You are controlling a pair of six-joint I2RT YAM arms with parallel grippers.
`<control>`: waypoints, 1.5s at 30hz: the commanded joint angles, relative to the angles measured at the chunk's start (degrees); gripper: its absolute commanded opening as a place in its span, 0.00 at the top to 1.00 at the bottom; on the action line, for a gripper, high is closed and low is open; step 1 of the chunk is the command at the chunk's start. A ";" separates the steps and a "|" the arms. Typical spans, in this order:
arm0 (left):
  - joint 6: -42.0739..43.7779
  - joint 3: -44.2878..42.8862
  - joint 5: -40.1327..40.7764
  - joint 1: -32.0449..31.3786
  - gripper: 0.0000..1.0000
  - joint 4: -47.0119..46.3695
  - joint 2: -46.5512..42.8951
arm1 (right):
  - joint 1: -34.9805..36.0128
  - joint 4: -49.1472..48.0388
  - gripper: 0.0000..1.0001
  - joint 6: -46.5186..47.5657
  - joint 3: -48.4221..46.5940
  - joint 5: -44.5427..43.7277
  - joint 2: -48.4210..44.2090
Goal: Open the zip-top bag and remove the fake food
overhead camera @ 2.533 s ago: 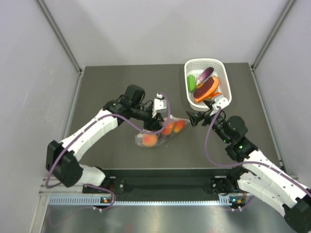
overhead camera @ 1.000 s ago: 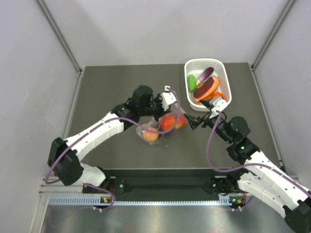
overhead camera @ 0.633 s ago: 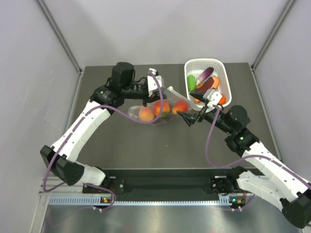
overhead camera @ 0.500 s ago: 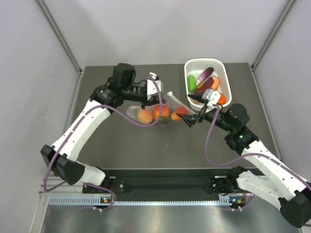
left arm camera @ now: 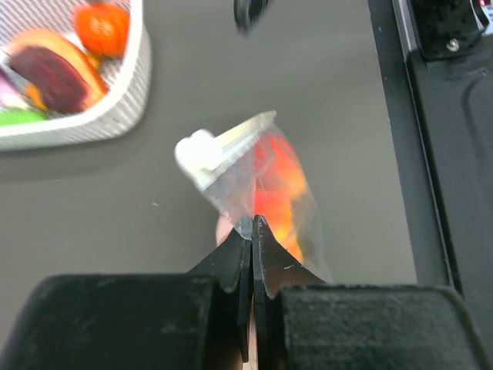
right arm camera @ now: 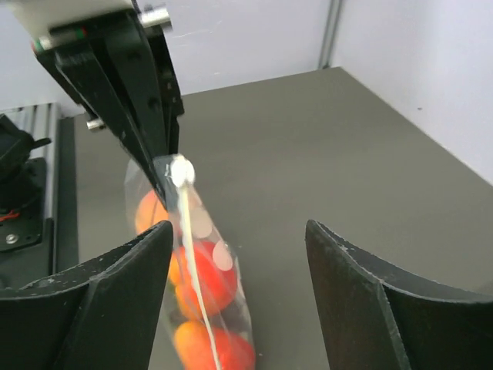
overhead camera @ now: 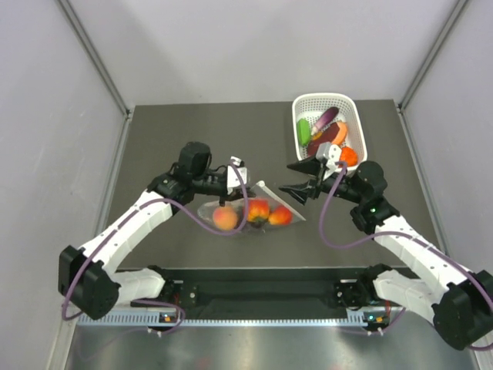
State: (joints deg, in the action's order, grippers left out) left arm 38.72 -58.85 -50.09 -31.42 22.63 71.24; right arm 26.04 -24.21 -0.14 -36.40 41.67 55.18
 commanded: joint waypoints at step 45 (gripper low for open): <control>-6.99 3.48 0.78 -3.12 1.00 -16.30 -0.84 | 2.52 -22.20 0.58 -12.86 -4.20 14.32 13.99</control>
State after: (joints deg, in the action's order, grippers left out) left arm 31.79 -55.70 -48.58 -34.28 9.80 70.57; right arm 27.79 -43.29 -12.73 -37.80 54.59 68.84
